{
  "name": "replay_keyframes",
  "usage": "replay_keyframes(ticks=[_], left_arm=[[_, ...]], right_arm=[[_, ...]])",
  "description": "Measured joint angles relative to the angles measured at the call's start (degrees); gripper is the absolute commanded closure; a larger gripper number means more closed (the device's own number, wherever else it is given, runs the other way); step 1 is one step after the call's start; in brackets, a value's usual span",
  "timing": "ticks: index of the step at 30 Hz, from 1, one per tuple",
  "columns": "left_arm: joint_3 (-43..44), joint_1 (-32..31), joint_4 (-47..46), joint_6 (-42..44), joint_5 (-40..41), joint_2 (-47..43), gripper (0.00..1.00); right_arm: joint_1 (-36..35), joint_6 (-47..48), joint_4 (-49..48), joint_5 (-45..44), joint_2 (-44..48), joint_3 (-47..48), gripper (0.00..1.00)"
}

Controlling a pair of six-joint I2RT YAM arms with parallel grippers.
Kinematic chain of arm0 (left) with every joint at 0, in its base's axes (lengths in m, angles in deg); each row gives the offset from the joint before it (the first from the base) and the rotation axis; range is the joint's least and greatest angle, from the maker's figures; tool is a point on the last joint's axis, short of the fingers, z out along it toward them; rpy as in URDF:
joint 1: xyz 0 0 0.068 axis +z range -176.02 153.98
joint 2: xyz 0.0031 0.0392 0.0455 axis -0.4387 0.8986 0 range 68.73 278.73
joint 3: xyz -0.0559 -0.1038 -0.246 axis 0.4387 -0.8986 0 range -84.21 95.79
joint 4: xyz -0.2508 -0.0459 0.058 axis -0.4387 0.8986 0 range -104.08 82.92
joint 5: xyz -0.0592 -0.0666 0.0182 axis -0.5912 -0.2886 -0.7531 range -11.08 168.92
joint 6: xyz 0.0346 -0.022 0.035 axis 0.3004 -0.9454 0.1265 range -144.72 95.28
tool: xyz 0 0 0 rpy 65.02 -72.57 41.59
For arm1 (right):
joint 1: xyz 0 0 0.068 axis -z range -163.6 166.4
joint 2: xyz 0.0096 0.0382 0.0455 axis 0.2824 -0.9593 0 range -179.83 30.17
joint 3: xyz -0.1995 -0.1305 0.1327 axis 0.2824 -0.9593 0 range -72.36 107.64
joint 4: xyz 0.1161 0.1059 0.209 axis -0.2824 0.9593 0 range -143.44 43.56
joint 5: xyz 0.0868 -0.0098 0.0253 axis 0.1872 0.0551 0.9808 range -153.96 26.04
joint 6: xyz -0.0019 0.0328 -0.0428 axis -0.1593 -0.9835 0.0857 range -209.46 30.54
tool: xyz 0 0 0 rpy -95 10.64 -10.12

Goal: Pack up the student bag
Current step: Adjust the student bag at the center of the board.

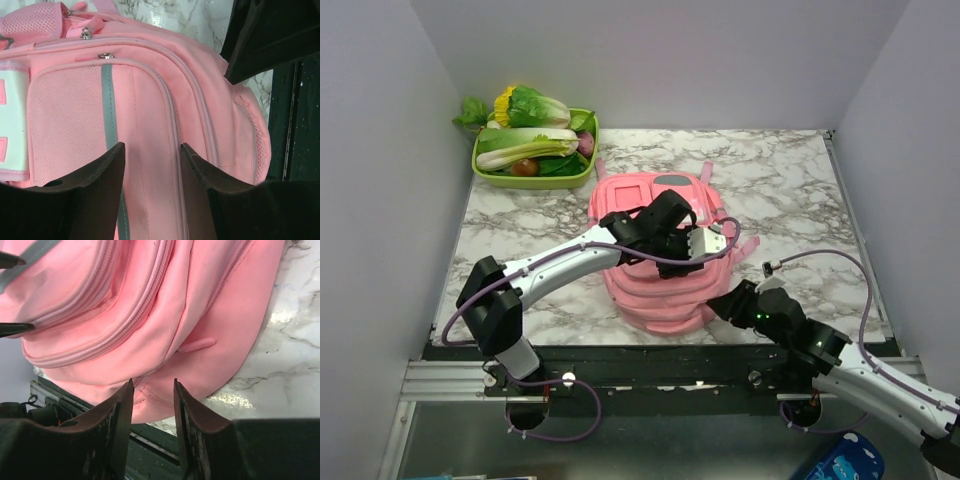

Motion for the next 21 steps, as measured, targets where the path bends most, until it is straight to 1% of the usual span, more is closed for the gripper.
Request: replay_keyframes(ticks=[1, 2, 5, 11, 13, 14, 15, 17, 18, 20, 21], left_arm=[[0.4, -0.1, -0.2, -0.2, 0.2, 0.5, 0.13], [0.9, -0.1, -0.3, -0.4, 0.3, 0.9, 0.01], [2.9, -0.7, -1.4, -1.2, 1.0, 2.6, 0.01], [3.4, -2.0, -4.3, -1.2, 3.2, 5.5, 0.02], [3.3, -2.6, -5.1, -0.9, 4.1, 6.5, 0.04], [3.1, -2.9, -5.6, -0.6, 4.9, 6.9, 0.06], [2.9, -3.1, -6.0, -0.4, 5.3, 7.1, 0.15], [2.1, -3.8, -7.4, 0.3, 7.0, 7.6, 0.28], [1.9, -4.1, -7.8, 0.8, 7.6, 7.8, 0.39], [1.9, -4.4, -8.6, 1.6, 8.6, 8.4, 0.5], [2.0, -4.4, -8.9, 1.9, 9.0, 9.0, 0.63]], right_arm=[[0.0, 0.2, 1.1, -0.5, 1.7, 0.0, 0.49], [0.0, 0.3, 2.2, -1.0, 3.2, 0.0, 0.49], [0.0, 0.5, 5.2, -2.2, 5.4, 0.4, 0.48], [0.0, 1.9, 10.1, -3.6, 5.5, 2.8, 0.48], [0.0, 2.5, 11.2, -4.0, 5.1, 4.0, 0.48], [0.0, 2.7, 11.6, -4.2, 4.9, 4.5, 0.49], [0.0, 2.9, 12.0, -4.4, 4.7, 5.0, 0.49], [0.0, 3.1, 12.8, -5.0, 4.6, 5.9, 0.51], [0.0, 3.3, 13.2, -5.3, 4.6, 6.2, 0.52], [0.0, 3.5, 13.9, -5.6, 4.8, 6.5, 0.53], [0.0, 3.5, 14.2, -5.8, 4.9, 6.5, 0.53]])
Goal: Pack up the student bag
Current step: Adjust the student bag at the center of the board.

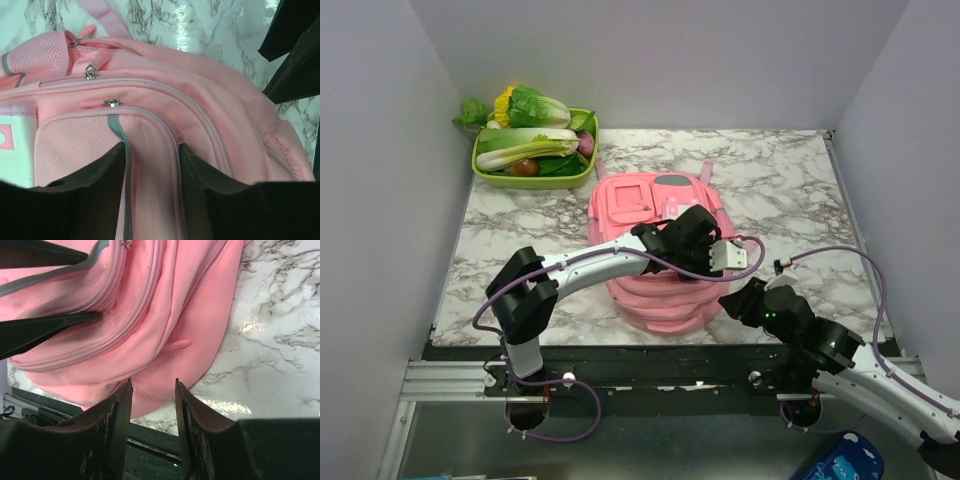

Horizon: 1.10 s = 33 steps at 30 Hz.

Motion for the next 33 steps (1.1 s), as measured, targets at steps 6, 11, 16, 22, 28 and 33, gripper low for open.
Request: replay_keyframes(ticks=[6, 11, 16, 22, 28, 33], left_arm=[[6.8, -0.5, 2.1, 1.9, 0.0, 6.0, 1.0], [19.1, -0.4, 7.1, 4.3, -0.2, 13.3, 1.0], [30.4, -1.2, 13.6, 8.6, -0.8, 19.6, 1.0], [29.0, -3.3, 16.2, 15.4, -5.6, 18.2, 1.0], [9.9, 0.1, 14.8, 20.4, -13.2, 5.6, 1.0], [3.7, 9.6, 19.2, 19.3, -18.5, -0.7, 1.0]], right_arm=[[0.0, -0.6, 1.7, -0.9, 2.7, 0.0, 0.56], [0.0, -1.1, 4.7, -1.4, 4.5, 0.0, 0.6], [0.0, -1.0, 6.6, -1.7, 4.9, 0.0, 0.68], [0.0, 0.0, 4.8, 0.3, 2.0, -0.1, 0.75], [-0.3, 2.6, -2.0, 5.6, -6.5, -0.9, 0.63], [-0.3, 7.7, -4.0, 6.9, -7.9, 0.4, 0.5]])
